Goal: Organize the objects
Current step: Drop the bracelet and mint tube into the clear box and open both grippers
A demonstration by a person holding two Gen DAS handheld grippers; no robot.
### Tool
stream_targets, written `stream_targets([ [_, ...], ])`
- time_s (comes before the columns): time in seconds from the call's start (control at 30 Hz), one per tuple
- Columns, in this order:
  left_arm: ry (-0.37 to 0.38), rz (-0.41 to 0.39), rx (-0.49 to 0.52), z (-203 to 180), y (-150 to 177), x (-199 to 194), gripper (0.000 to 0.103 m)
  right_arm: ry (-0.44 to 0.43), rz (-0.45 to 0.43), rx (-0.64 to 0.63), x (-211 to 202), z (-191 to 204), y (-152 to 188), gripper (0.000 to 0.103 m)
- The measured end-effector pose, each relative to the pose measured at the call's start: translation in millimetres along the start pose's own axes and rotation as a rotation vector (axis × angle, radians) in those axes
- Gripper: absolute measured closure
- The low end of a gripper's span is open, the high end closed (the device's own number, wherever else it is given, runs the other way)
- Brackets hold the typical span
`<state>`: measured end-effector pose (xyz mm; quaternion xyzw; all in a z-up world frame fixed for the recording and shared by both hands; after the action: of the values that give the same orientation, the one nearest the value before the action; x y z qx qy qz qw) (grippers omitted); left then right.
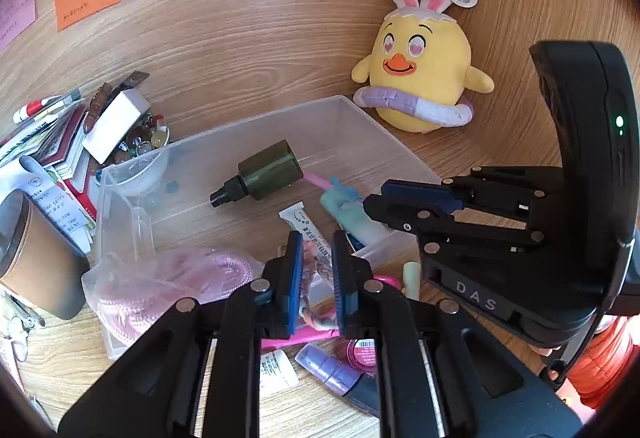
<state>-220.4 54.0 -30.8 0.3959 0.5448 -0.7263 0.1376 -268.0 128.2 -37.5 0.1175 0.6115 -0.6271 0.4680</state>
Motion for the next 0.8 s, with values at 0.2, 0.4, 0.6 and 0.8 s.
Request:
stream_targets([
  [0.2, -0.043, -0.054, 0.008, 1.8, -1.0, -24.1, 0.066, -0.013, -0.021, -0.015, -13.8, 5.0, 2.5, 0.09],
  [0.4, -0.112, -0.117, 0.037, 2.0, 3.2, -55.3, 0.046, -0.041, -0.031, -0.009, -33.0, 7.3, 10.2, 0.086],
  [0.6, -0.136, -0.132, 0.018, 9.9, 19.8, -76.6, 0.032, -0.053, -0.042, -0.017, -49.1, 10.6, 23.9, 0.072],
  [0.8, -0.146, -0.073, -0.013, 17.7, 51.2, -76.3, 0.032, -0.088, -0.026, -0.033, -58.7, 19.9, 46.4, 0.065],
])
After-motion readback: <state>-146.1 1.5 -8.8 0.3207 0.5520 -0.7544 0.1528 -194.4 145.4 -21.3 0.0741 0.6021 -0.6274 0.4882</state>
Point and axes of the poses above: each gripper's, at about its wrist camera, not at the fingertips, and x roughly the way its jaws point, z to its left, y to its underside, the point moved 7 cm from there along x, roughly the way its jaws point, and after that the axes turned 13 degrees about x, right-handed, at the moved point
